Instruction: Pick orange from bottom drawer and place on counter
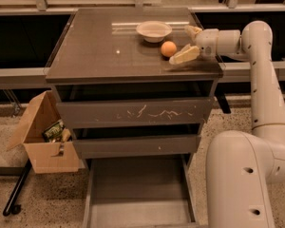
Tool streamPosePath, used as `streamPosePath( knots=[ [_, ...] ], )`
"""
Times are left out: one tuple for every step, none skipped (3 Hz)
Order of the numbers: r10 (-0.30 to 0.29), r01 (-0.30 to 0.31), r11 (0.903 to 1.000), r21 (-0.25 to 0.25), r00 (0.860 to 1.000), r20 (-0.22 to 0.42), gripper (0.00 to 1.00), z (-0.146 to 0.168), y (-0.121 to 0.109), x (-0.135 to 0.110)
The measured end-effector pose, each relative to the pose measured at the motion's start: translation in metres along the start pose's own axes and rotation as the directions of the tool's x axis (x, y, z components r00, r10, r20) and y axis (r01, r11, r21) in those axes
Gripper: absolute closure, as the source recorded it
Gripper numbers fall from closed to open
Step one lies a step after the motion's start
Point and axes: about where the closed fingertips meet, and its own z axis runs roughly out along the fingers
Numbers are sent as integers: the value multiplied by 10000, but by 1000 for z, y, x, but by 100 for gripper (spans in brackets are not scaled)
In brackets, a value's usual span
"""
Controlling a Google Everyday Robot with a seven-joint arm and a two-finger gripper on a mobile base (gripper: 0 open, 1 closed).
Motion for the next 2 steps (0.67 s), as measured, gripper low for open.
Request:
streamPosePath(
  knots=[
    [-444,418,9967,698,9984,359,0,-33,-14,-22],
    [-1222,1085,9805,1640,9896,759,0,-83,-29,-57]
  ],
)
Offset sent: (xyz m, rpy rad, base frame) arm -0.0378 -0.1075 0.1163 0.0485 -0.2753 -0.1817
